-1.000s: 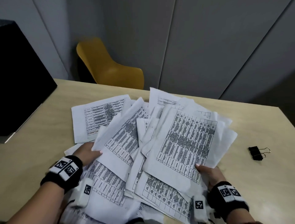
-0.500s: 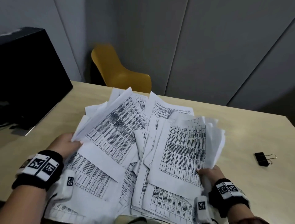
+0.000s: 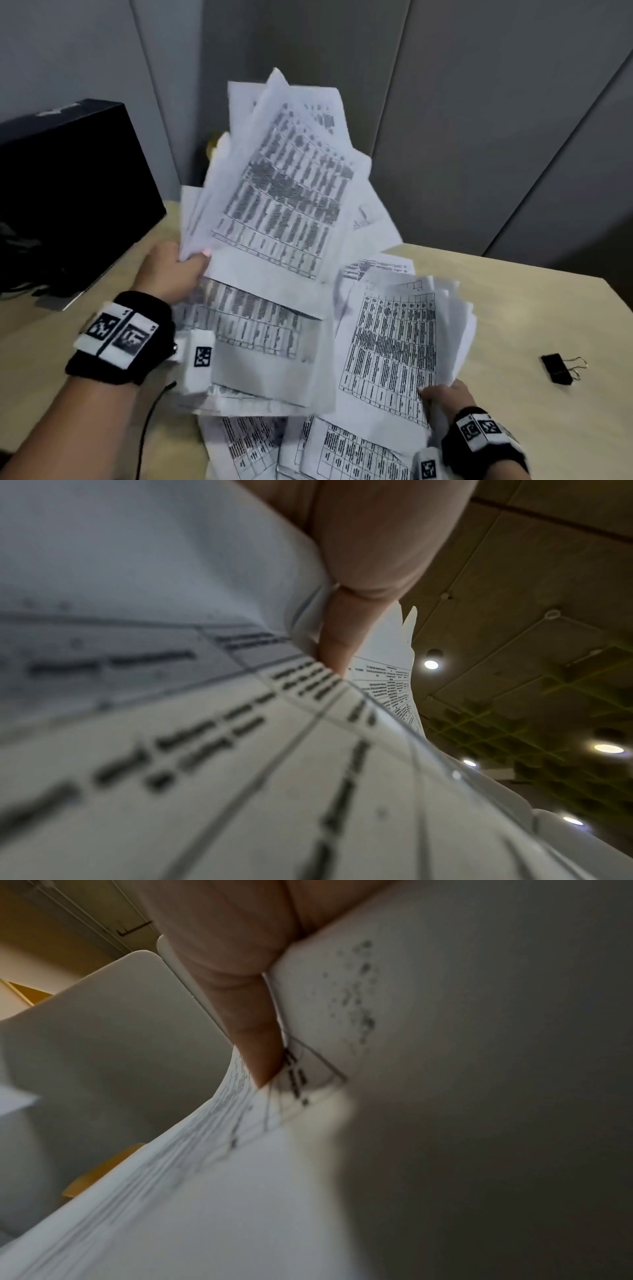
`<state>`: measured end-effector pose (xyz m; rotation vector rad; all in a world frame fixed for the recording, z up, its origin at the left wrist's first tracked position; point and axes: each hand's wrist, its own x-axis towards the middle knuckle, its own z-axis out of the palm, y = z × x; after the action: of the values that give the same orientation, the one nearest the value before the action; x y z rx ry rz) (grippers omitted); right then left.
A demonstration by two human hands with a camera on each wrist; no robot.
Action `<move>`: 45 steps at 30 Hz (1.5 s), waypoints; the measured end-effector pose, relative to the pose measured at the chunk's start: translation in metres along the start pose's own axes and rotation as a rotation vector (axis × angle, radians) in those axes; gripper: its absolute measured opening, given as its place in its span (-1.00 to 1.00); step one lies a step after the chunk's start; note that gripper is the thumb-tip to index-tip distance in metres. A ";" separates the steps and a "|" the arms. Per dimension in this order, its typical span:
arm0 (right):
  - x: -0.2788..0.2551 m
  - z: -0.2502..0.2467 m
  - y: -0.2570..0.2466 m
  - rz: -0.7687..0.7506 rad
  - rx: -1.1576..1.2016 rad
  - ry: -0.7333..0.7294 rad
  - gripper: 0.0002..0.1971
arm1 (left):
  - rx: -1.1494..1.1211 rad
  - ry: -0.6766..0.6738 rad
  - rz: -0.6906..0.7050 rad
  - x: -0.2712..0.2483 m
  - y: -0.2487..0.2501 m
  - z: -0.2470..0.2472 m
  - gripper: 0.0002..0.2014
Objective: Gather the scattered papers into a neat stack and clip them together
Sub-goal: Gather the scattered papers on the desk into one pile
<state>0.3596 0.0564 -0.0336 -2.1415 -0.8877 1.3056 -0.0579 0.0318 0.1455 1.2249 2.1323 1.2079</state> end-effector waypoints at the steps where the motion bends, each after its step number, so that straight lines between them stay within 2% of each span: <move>1: -0.003 0.000 0.000 0.007 0.009 -0.013 -0.84 | -0.041 -0.044 -0.012 -0.002 0.001 0.011 -0.76; 4: -0.013 0.000 0.002 0.026 0.049 -0.063 -0.83 | -0.108 -0.209 -0.100 -0.010 -0.013 0.054 -0.79; 7: -0.026 -0.001 0.002 -0.024 0.065 -0.044 -0.79 | -0.176 -0.384 -0.254 -0.025 -0.036 0.097 -0.74; 11: -0.033 -0.002 0.004 -0.118 0.058 0.006 -0.77 | -0.067 -0.503 -0.363 -0.050 -0.053 0.140 -0.66; 13: -0.032 -0.002 0.009 -0.064 0.096 0.005 -0.87 | 0.088 -0.526 -0.330 -0.056 -0.059 0.150 -0.66; 14: -0.031 -0.002 0.010 -0.028 0.115 0.004 -0.83 | 0.142 -0.526 -0.312 -0.057 -0.059 0.153 -0.65; 16: -0.029 -0.001 0.012 -0.012 0.199 -0.021 -0.61 | 0.172 -0.522 -0.296 -0.056 -0.060 0.157 -0.64; 18: -0.021 0.000 0.018 0.003 0.343 -0.093 -0.20 | 0.162 -0.533 -0.280 -0.059 -0.057 0.162 -0.60; 19: -0.020 -0.001 0.019 0.013 0.403 -0.128 -0.09 | 0.162 -0.541 -0.263 -0.061 -0.054 0.165 -0.56; 21: -0.032 -0.001 0.012 -0.009 0.511 -0.232 -0.16 | 0.177 -0.563 -0.223 -0.065 -0.049 0.173 -0.49; 23: -0.032 -0.004 0.011 -0.081 0.481 -0.223 -0.24 | 0.264 -0.586 -0.137 -0.070 -0.040 0.179 -0.50; 25: -0.033 -0.003 0.012 -0.131 0.462 -0.196 -0.49 | 0.392 -0.596 -0.024 -0.074 -0.033 0.183 -0.52; 26: -0.032 -0.002 0.014 -0.122 0.434 -0.175 -0.56 | 0.444 -0.604 0.018 -0.074 -0.031 0.183 -0.50; 31: -0.025 0.001 0.015 -0.123 0.381 -0.080 -0.72 | 0.609 -0.708 0.090 -0.066 -0.034 0.184 -0.16; 32: -0.024 0.002 0.015 -0.119 0.377 -0.080 -0.70 | 0.609 -0.717 0.101 -0.065 -0.034 0.185 -0.13; 34: -0.028 0.004 0.014 -0.125 0.387 -0.090 -0.66 | 0.550 -0.700 0.102 -0.065 -0.035 0.187 -0.23; 36: -0.030 0.003 0.015 -0.114 0.422 -0.108 -0.61 | 0.398 -0.671 0.015 -0.067 -0.034 0.188 -0.36; 38: -0.031 0.001 0.017 -0.081 0.444 -0.153 -0.33 | 0.316 -0.649 -0.025 -0.069 -0.034 0.190 -0.42; 41: -0.021 0.006 0.028 -0.050 0.479 -0.132 0.25 | 0.324 -0.698 0.041 -0.076 -0.033 0.192 -0.47; 42: -0.018 0.010 0.030 -0.046 0.452 -0.124 0.30 | 0.318 -0.720 0.050 -0.079 -0.032 0.192 -0.47; 43: -0.021 0.012 0.028 -0.042 0.436 -0.098 0.23 | 0.299 -0.731 0.051 -0.080 -0.029 0.191 -0.46; 45: -0.029 0.012 0.023 -0.058 0.436 -0.041 -0.11 | 0.207 -0.737 0.007 -0.075 -0.027 0.188 -0.50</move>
<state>0.3450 0.0202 -0.0371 -1.7439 -0.6056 1.3717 0.0973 0.0526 0.0149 1.4687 1.7036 0.4195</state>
